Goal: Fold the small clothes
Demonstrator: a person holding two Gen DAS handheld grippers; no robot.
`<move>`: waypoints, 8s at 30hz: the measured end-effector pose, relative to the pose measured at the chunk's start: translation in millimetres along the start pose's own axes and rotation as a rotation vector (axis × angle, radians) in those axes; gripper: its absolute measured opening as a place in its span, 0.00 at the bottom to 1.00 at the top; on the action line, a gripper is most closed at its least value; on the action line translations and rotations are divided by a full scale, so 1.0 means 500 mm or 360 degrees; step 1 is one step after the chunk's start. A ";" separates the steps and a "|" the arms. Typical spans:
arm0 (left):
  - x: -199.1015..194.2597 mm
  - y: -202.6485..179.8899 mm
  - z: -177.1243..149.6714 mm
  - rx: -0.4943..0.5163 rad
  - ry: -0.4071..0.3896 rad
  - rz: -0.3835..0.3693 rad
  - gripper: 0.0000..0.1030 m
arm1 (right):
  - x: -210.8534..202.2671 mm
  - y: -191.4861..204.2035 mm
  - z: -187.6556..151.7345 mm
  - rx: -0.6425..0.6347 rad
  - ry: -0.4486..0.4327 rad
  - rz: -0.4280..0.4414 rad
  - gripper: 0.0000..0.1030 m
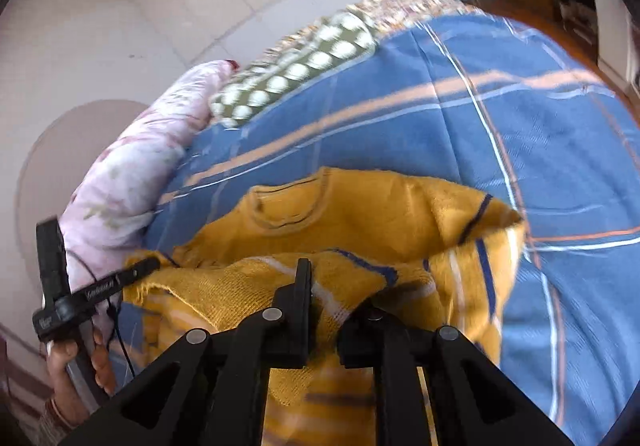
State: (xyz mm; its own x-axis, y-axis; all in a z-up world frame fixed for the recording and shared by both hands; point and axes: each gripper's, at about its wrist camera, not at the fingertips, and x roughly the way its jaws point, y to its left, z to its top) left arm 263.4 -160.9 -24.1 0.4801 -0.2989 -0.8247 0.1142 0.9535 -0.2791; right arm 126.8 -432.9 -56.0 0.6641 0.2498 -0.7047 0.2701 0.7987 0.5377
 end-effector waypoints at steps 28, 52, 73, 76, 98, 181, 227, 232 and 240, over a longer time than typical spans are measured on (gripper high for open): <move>-0.039 0.128 -0.203 0.0179 0.0232 -0.0347 0.69 | -0.116 -0.129 -0.168 0.0006 0.0108 -0.0120 0.63; -0.145 0.176 -0.292 0.0240 -0.0013 0.0181 0.64 | -0.147 -0.018 -0.093 -0.0299 -0.0150 -0.0256 0.26; -0.088 0.197 -0.336 0.0207 -0.0168 0.0020 0.91 | 0.276 0.333 -0.050 -0.0714 0.0221 -0.0168 0.28; -0.088 0.197 -0.335 0.0203 -0.0172 0.0012 0.91 | 0.398 0.397 -0.048 -0.0749 0.0353 -0.0194 0.28; -0.118 0.139 -0.338 0.0195 -0.0048 0.0270 0.74 | -0.242 -0.115 -0.150 0.0055 -0.0055 -0.0181 0.61; -0.226 0.011 -0.340 0.0241 -0.0083 0.0058 0.98 | -0.192 -0.097 -0.192 -0.0120 -0.0219 -0.0209 0.39; -0.329 0.051 -0.475 -0.0103 -0.0101 -0.0071 0.98 | -0.187 -0.232 -0.286 0.0368 -0.0185 0.0111 0.60; -0.331 0.051 -0.479 -0.0116 -0.0106 -0.0088 0.98 | -0.140 -0.212 -0.257 0.0403 -0.0174 0.0155 0.60; -0.355 0.095 -0.478 -0.0156 -0.0162 -0.0119 0.98 | -0.152 -0.148 -0.197 0.0424 -0.0182 0.0002 0.15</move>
State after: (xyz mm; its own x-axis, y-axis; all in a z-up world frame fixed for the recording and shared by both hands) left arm -24.0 -72.2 -8.6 0.5597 -0.3588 -0.7470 0.0698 0.9186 -0.3889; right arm -12.4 -457.0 -87.9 0.7347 0.1752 -0.6554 0.4328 0.6228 0.6517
